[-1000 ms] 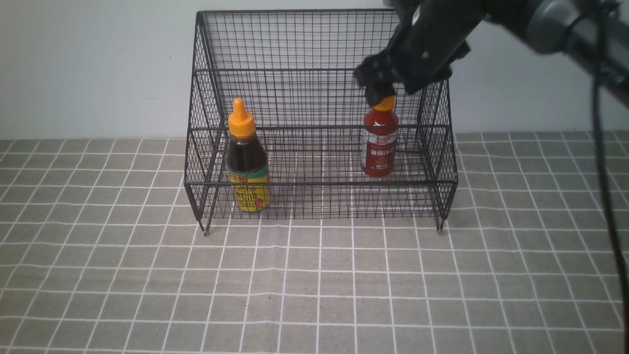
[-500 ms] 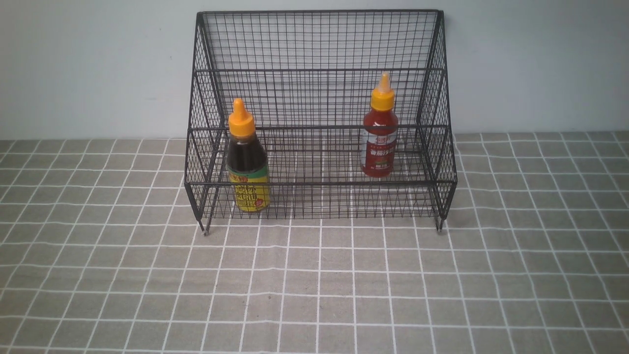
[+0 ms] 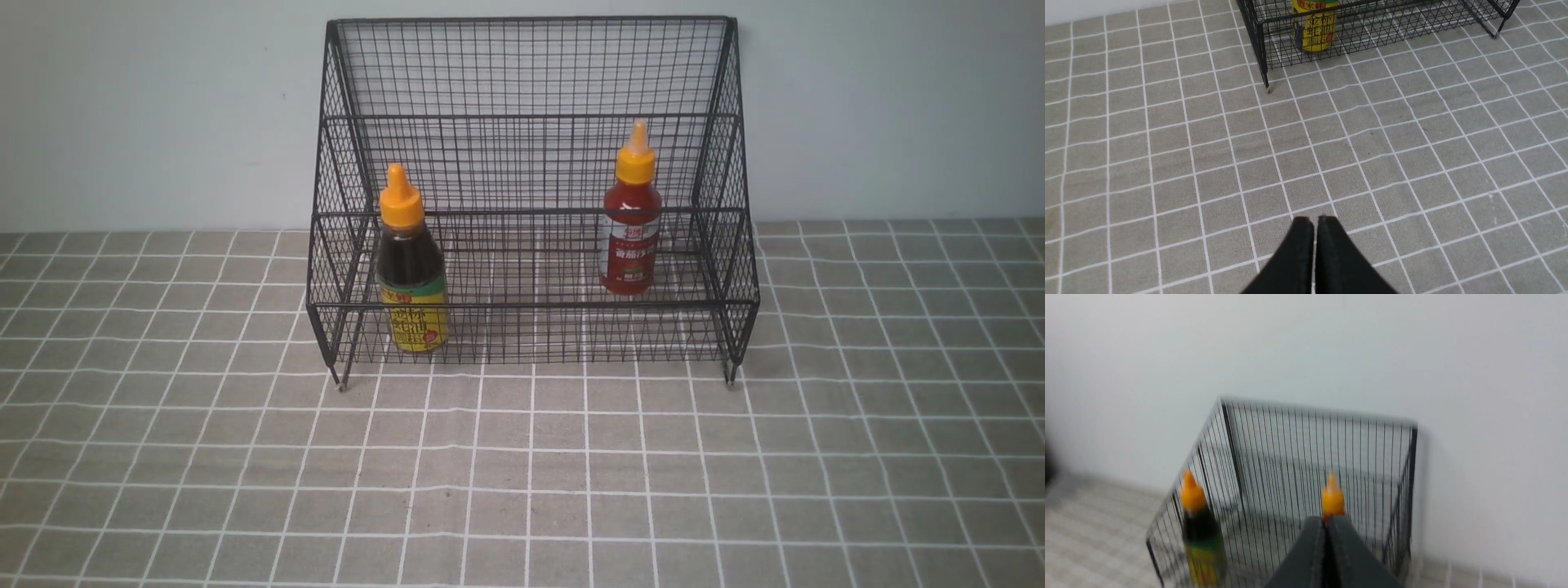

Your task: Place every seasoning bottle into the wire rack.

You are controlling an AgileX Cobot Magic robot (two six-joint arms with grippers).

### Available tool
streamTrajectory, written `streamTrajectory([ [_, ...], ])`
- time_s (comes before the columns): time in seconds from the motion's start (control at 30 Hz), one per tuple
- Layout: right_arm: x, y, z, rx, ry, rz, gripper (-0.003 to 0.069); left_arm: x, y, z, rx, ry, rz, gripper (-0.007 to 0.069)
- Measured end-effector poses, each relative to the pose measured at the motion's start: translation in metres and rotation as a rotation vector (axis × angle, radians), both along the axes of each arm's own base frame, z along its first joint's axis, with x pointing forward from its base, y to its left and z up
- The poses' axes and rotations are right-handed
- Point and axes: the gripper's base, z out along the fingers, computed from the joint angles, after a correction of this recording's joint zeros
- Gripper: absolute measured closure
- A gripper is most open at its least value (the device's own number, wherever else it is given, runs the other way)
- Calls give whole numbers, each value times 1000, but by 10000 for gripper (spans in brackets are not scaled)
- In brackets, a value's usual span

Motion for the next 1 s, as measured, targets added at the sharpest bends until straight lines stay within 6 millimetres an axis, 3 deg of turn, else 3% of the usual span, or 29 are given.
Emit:
streamTrajectory([
  [0.1,-28,-12,-28,89,-203,2,673,1,0,2,-5,-26,3,631],
  [0.3,-54,-24,-36,170,-387,3,673,4,0,7,-18,-88,10,631],
  [1.0,-56,-24,-35,178,-407,3,673,5,0,8,-14,-101,6,631],
])
